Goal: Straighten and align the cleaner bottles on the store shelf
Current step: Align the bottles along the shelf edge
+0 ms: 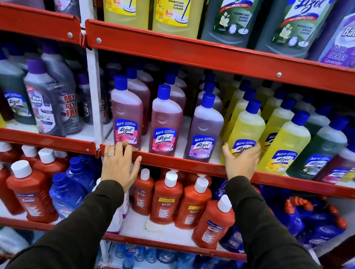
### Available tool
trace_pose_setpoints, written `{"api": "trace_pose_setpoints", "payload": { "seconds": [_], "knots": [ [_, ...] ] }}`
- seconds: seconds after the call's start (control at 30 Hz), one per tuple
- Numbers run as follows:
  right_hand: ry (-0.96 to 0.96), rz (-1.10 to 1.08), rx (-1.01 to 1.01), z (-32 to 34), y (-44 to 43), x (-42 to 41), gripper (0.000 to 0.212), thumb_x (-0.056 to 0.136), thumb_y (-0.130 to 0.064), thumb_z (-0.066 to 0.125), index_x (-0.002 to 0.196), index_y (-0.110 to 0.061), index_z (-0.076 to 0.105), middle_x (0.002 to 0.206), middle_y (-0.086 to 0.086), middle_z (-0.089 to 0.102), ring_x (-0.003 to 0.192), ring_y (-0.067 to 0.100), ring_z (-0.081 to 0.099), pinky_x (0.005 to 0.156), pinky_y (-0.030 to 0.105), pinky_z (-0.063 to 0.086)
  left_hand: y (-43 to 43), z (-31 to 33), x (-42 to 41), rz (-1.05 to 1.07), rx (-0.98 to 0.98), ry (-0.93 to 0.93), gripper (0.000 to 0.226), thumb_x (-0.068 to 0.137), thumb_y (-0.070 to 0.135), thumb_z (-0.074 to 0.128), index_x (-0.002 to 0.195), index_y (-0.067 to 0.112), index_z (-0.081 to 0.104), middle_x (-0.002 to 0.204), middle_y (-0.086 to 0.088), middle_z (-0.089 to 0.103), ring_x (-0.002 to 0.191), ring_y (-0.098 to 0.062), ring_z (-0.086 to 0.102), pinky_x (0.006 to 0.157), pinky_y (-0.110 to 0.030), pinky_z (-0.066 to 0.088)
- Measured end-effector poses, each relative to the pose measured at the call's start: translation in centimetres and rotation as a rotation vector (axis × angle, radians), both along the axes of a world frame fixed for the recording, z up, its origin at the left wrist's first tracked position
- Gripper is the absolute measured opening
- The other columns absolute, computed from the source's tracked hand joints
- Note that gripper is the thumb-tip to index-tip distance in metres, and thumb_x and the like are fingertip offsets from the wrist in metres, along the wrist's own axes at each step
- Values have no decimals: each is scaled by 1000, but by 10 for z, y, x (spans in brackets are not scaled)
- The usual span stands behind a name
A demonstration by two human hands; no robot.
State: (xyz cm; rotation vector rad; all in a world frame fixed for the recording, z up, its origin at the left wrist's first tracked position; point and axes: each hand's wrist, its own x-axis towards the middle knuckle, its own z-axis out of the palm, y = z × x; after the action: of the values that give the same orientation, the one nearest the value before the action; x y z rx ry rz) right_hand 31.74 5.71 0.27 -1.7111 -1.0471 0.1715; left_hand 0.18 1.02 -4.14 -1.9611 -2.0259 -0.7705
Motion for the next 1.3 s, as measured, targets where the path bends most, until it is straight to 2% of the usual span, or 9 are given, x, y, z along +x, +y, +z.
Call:
{"api": "trace_pose_setpoints", "payload": {
  "seconds": [0.3, 0.47, 0.57, 0.73, 0.8, 0.9, 1.07, 1.23, 1.3],
  "knots": [
    [-54, 35, 16, -3, -17, 4, 105, 77, -58, 77, 151, 0, 28, 146, 22, 49, 136, 38, 49, 114, 47, 44, -1, -3, 7, 40, 37, -23, 37, 96, 34, 57, 112, 1, 57, 117, -29, 61, 112, -45, 56, 103, -58, 44],
    [-27, 58, 20, 1, -22, 5, 106, 76, -63, 76, 150, -2, 30, 144, 19, 47, 137, 34, 45, 113, 42, 40, -6, -2, 36, 92, 129, -136, 36, 97, 39, 50, 116, 9, 56, 124, -20, 57, 122, -37, 51, 115, -60, 25],
    [60, 108, 96, 3, -28, 10, 94, 88, -65, 61, 155, -7, 28, 153, 16, 40, 145, 30, 37, 117, 36, 31, -10, 9, 80, -68, 207, -305, 39, 95, 39, 47, 126, 15, 51, 136, -12, 51, 130, -29, 45, 116, -55, 20],
    [264, 209, 223, 10, -34, 24, 62, 106, -48, 37, 155, -10, 36, 161, 12, 38, 150, 24, 34, 124, 34, 26, -18, 42, 168, -577, 324, -558, 39, 98, 20, 50, 136, 12, 49, 138, -12, 50, 129, -19, 44, 112, -34, 35],
    [304, 234, 231, 8, -34, 29, 65, 103, -55, 35, 151, -12, 43, 157, 9, 46, 146, 22, 42, 124, 45, 32, -21, 51, 201, -678, 215, -689, 44, 102, 25, 46, 145, 17, 42, 147, -9, 43, 135, -13, 39, 113, -24, 32],
    [358, 315, 246, 7, -38, 35, 59, 103, -53, 35, 139, -12, 56, 141, 3, 60, 131, 15, 55, 117, 41, 40, -23, 61, 239, -678, -72, -956, 58, 103, 39, 42, 156, 22, 24, 161, -6, 23, 140, -2, 21, 107, -1, 19],
    [406, 347, 258, -1, -42, 42, 81, 91, -77, 37, 130, -13, 64, 133, 8, 69, 127, 21, 63, 112, 49, 47, -9, 65, 261, -643, -305, -1187, 71, 95, 59, 33, 157, 33, 10, 167, -3, 19, 152, -23, 17, 123, -44, 19],
    [370, 363, 277, -1, -49, 40, 51, 100, -60, 36, 116, -23, 67, 116, 0, 73, 112, 13, 67, 104, 44, 52, 0, 64, 264, -630, -343, -1294, 96, 73, 82, 42, 155, 40, 14, 159, -6, 34, 135, -23, 47, 113, -49, 43],
    [384, 373, 271, 1, -48, 39, 56, 100, -62, 36, 123, -20, 66, 122, 1, 72, 116, 12, 66, 106, 42, 52, 0, 63, 265, -645, -334, -1279, 93, 75, 80, 42, 154, 40, 15, 157, -5, 37, 132, -22, 49, 111, -45, 45]
  ]
}}
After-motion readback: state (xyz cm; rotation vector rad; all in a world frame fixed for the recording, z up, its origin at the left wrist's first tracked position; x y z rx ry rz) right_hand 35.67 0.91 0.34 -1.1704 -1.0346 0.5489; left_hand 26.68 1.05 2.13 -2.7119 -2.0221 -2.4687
